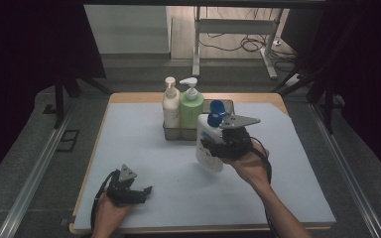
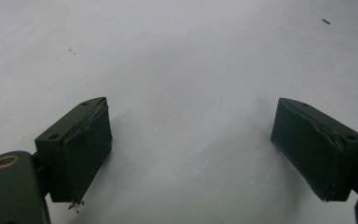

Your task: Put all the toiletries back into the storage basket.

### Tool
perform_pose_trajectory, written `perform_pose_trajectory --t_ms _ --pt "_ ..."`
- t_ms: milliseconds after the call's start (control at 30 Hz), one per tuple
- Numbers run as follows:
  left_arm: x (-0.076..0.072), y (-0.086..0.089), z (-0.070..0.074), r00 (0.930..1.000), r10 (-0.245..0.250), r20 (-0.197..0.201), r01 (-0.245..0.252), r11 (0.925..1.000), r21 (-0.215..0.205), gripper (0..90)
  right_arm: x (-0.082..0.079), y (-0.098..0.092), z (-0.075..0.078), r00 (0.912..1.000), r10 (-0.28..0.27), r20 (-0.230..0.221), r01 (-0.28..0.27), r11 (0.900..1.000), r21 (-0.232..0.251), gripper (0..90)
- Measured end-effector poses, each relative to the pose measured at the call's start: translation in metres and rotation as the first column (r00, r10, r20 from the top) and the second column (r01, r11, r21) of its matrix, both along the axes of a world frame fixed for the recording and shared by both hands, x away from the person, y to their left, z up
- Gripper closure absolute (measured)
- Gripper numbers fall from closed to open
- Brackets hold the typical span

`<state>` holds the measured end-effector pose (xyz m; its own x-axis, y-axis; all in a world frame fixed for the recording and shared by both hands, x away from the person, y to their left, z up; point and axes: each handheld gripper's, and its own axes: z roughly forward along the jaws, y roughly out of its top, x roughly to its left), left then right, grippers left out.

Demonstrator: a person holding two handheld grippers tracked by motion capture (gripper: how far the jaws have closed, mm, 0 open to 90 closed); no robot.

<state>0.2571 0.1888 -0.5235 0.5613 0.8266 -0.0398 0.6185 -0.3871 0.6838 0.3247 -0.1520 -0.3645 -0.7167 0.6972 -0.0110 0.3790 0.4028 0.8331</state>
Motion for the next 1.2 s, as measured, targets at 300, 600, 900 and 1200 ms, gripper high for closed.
perform_pose_trajectory --t_ms 300,600,900,1200 --pt "0.0 0.0 0.0 1.0 0.0 -0.001 0.0 1.0 0.0 12.2 0.011 -0.021 0.015 0.9979 -0.064 0.009 0.063 0.998 0.006 40.7" --pt "0.0 0.0 0.0 1.0 0.0 -0.001 0.0 1.0 0.001 12.2 0.025 -0.033 0.023 0.9918 -0.125 0.025 0.125 0.992 0.011 40.8" --pt "0.0 0.0 0.0 1.0 -0.001 -0.001 0.001 1.0 0.0 12.1 0.042 -0.034 0.031 0.9857 -0.164 0.038 0.163 0.986 0.021 40.8" --pt "0.0 0.0 0.0 1.0 -0.001 -0.002 0.001 1.0 0.001 12.2 0.061 -0.031 0.037 0.9796 -0.196 0.047 0.195 0.981 0.022 40.9"
